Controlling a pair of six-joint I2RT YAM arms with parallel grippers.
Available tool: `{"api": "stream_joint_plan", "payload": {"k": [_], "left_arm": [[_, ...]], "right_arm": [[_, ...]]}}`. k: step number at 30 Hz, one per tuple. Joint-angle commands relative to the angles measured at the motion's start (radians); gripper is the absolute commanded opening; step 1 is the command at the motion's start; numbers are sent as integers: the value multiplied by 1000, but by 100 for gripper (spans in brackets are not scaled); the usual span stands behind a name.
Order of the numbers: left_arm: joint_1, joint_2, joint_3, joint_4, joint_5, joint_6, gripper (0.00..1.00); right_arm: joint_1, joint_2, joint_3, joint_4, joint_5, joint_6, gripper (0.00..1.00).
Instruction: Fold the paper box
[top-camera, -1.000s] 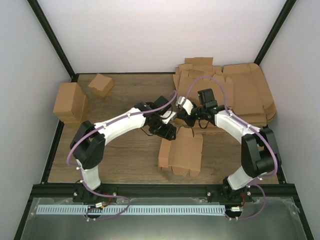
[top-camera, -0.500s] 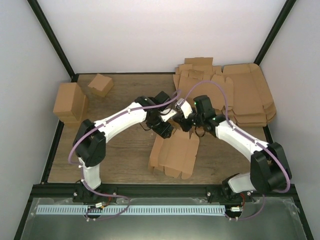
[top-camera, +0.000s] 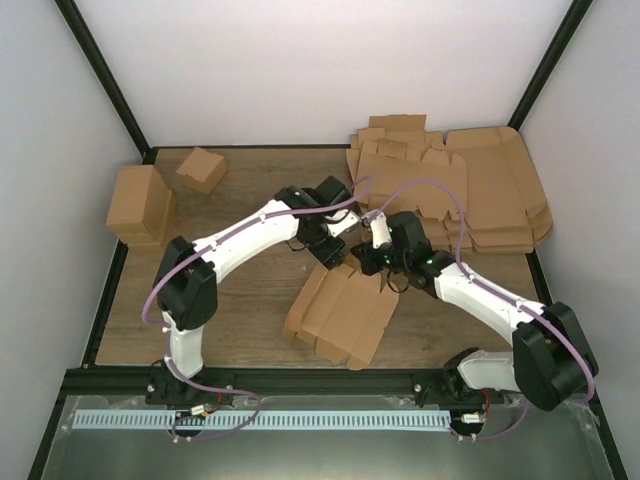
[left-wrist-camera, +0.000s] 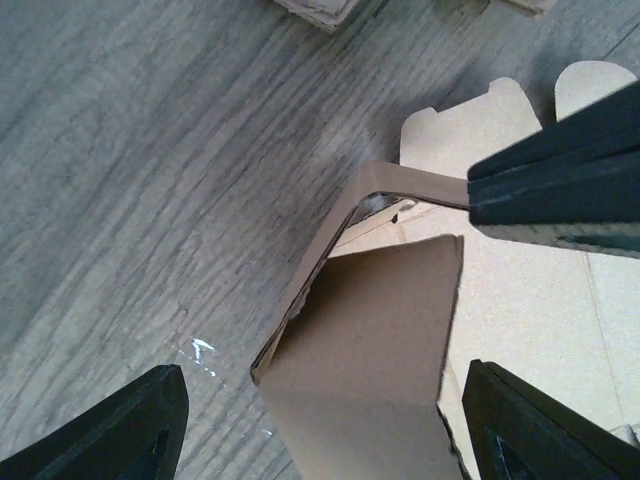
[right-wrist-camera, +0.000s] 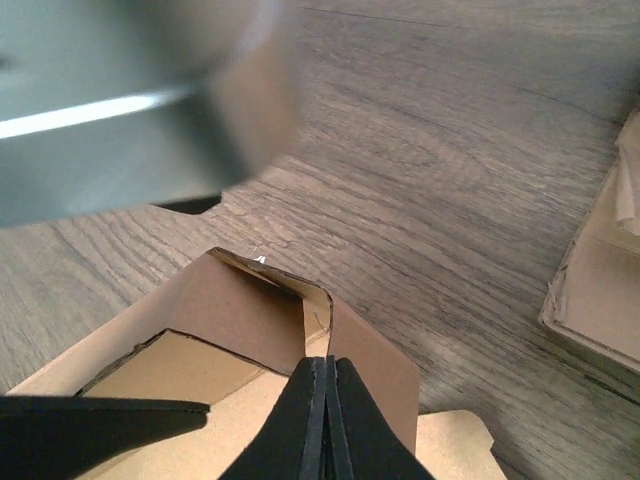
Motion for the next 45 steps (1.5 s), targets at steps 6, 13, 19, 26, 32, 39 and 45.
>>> {"api": "stream_joint_plan", "payload": {"k": [6,13,19,26,32,39,45], "left_arm": [[-87,-158,-40,36,-227,-97,79],[-289,-231,-140,-23,-456,-407,74],[-366,-209,-200,-45,-531,-518,73],[-410,-144,-238,-103,-752,-614,58],[-433,-129,-252,-78,-758,-618,38],[-492,-71,-218,-135,-911,-649,4],[-489,-67,-303,-27,-1128,-515,4]], "right_arm": [[9,-46,-38,46,54,108,1],[9,-25,-40,54,61,100,1],[9,-11,-41,72,48,96,1],[9,-14,-52,77,48,112,1],[9,-22,-58,73,41,121,1],[14,-17,-46,29,51,202,1],[24,-34,-22,-26,87,379,1]]}}
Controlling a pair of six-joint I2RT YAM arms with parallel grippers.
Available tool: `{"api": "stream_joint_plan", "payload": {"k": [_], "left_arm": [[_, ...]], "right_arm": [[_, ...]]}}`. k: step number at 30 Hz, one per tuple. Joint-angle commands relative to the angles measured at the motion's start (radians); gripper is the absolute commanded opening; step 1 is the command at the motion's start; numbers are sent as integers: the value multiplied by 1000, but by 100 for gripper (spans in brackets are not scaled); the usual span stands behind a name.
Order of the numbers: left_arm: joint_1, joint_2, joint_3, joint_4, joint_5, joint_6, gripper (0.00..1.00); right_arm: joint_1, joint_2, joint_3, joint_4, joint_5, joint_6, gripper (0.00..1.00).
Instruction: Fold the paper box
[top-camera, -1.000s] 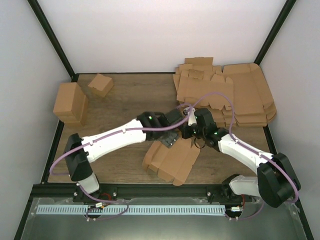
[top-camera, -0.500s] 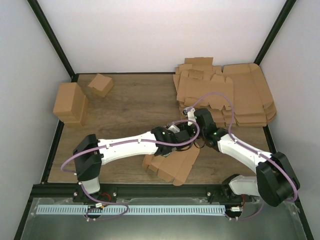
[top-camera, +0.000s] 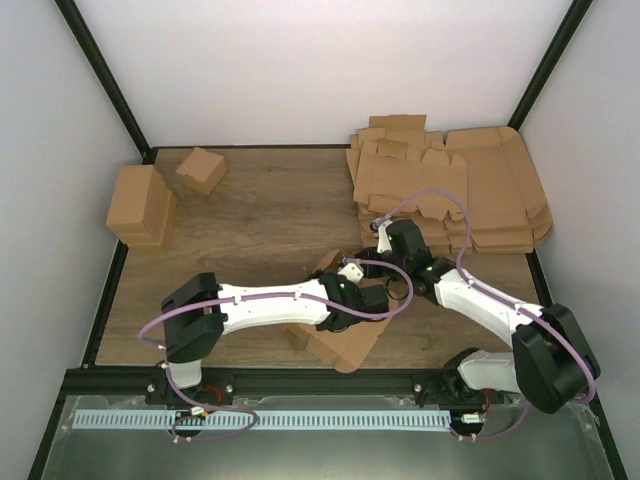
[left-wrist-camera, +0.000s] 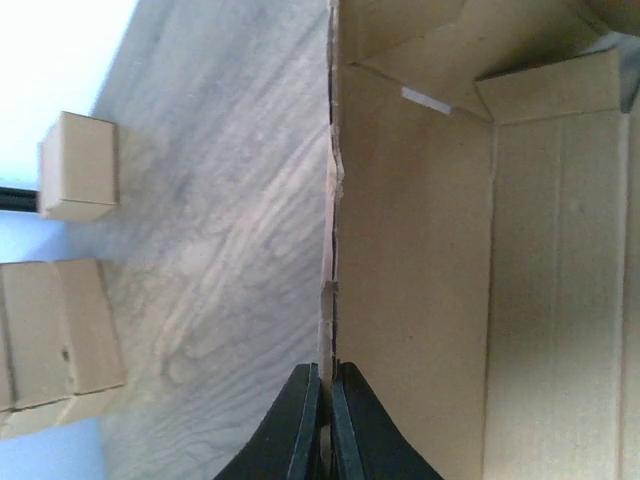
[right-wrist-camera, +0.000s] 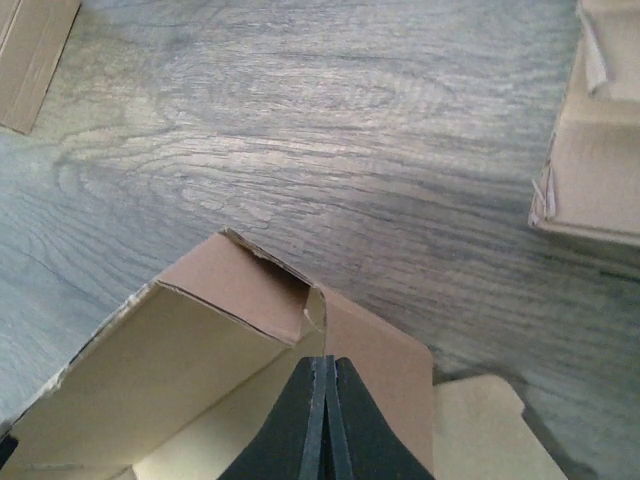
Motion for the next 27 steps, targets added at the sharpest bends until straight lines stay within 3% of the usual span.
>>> {"api": "stream_joint_plan", "payload": {"k": [1,9,16,21,27], "left_arm": [[8,-12,-51,100,-215,124,4],[125,-153,-180,540,-154,633,4],[183,-217,-320,890,-26,966,4],[204,-221,-366,956,115,1062,4],[188,-164,-370,925,28,1028,4]], "right_arm": [[14,-29,40,-44,39,153,1],[14,-75,-3,38,78,297,1],[36,-128,-72,63,176,451,1],[49,-127,-104,87,198,479,1],[50,-151,-168,63,246,452,1]]}}
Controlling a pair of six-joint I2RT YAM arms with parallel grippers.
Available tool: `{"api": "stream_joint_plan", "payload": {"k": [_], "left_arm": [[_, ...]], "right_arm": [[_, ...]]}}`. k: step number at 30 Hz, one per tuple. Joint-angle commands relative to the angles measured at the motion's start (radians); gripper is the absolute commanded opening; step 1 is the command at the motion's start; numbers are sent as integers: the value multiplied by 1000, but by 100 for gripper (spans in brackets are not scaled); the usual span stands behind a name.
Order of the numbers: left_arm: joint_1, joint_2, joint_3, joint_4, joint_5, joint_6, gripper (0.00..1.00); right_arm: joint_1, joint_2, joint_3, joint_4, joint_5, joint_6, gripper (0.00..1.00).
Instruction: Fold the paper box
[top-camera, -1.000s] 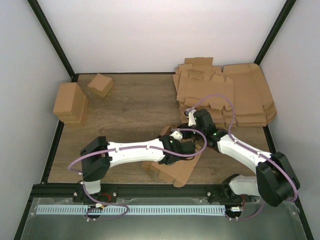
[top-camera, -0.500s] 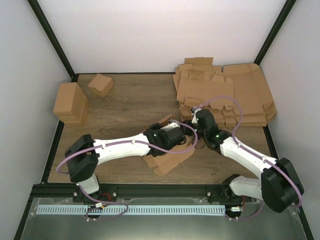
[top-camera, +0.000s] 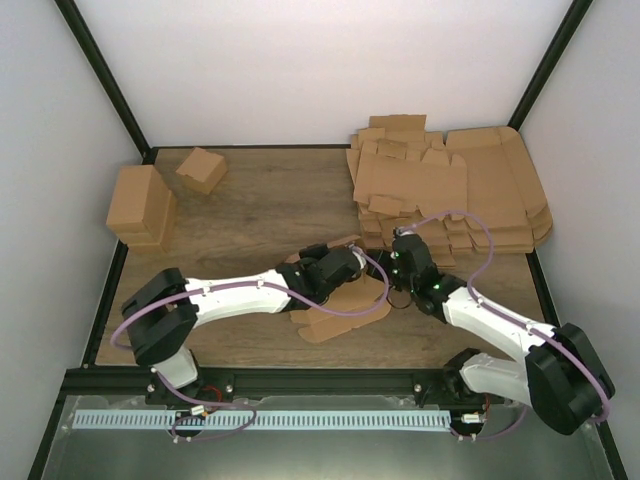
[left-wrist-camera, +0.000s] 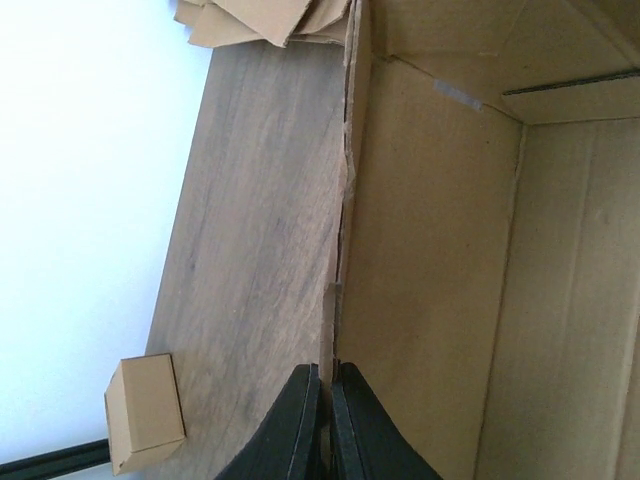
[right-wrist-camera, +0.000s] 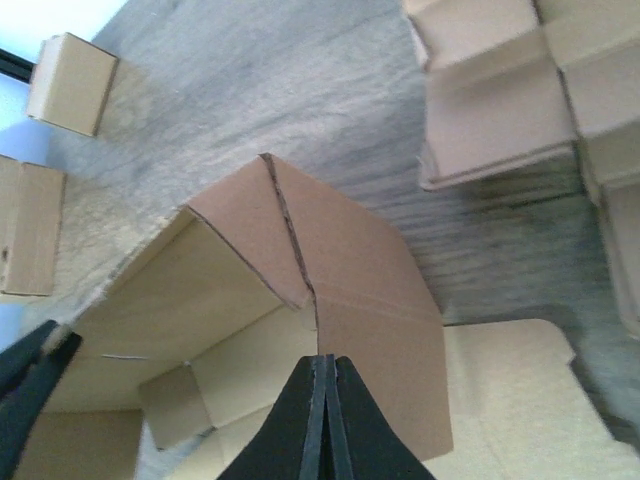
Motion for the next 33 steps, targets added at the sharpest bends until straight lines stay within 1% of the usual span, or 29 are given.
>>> {"api": "stream_joint_plan", "payload": {"k": [1,6,10,13,15,19,22,27,29,33], "left_arm": [[-18,39,-6,41,-55,7,4],[-73,48,-31,61,-84,-27,4],[-90,75,-35,58,-122,-41,4],[-96,86,-45,59,-151,-42,4],[-98,81,-55,66,-169,-43,4],[-96,28,-98,97,-141,-27,4],[-96,22,-93,77,-133,-20,4],[-97,41,-98,75,-148,-11,4],[-100,47,-97,74,-153,-11,4],[-101,50,-110,86,-168,10,4]], "right_arm": [[14,-38,-62,-18,56,9,1],[14,-59,-111,-7,42,7,1],[14,-62,-117,5,-2,-29,1],[14,-66,-102,-20,-11,-82,8],[11,-80,-105,-45,6,-112,9],[-43,-104,-128,-43,-42,-161,8],[-79,-90,-130,-41,-98,-172,7],[-87,-66,-123,-14,-174,-185,8],[-86,-63,-123,-6,-206,-191,9],[-93,-83,-123,-39,-169,-203,14]]}}
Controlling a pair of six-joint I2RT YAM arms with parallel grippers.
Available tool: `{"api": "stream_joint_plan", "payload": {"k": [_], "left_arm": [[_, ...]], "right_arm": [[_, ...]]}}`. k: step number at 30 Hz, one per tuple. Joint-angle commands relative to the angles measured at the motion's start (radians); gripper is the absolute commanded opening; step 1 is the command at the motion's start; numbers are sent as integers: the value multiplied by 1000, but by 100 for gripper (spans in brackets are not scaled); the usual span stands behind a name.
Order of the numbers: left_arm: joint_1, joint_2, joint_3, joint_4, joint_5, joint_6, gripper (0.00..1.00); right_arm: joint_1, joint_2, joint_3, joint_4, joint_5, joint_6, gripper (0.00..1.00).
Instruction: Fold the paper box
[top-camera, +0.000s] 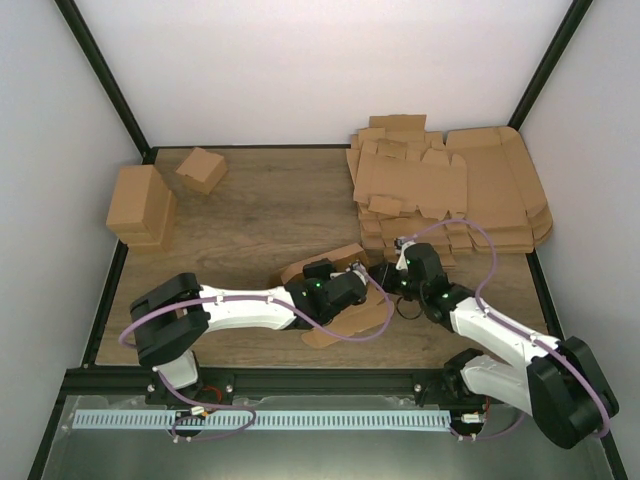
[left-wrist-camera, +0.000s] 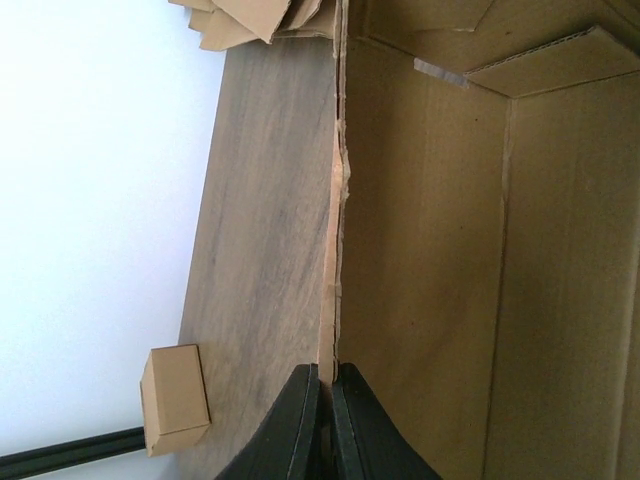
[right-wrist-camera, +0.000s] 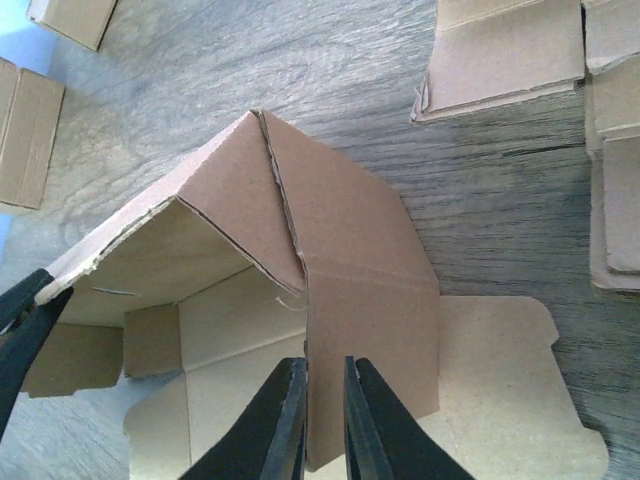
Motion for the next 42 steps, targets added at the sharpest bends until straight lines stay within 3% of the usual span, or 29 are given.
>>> {"api": "stream_joint_plan", "payload": {"k": [1,9,14,18,22,30,33,37,42], "left_arm": [[0,8,-30,-2,-27,21,4],[0,18,-33,6,-21,35,4],[-1,28,-28,0,-23,38,4],[2,22,-45,22,-25,53,4],[5,11,-45,25,-4,44,4],[7,22,-44,25,-8,50,4],[7,18,-43,22,-5,53,4],[7,19,-30,-1,25,43,5],[7,37,-7,-33,57,21,15]], "right_arm": [[-21,-13,-1,-65,-7,-40,15],[-71,53,39,-94,-74,-78,18],[-81,1,39,-103,-105,-98,22],[-94,-44,74,-165,-133,-120,32],[-128,-70,80,-181,-151,-137,34],[-209,-145,36,-126,-94,-81,33],[-219,-162,50,-127,-30,-84,39],[-225,-82,102,-126,-47,-182,44],[-225,52,170,-130,-109,-345,46]]}}
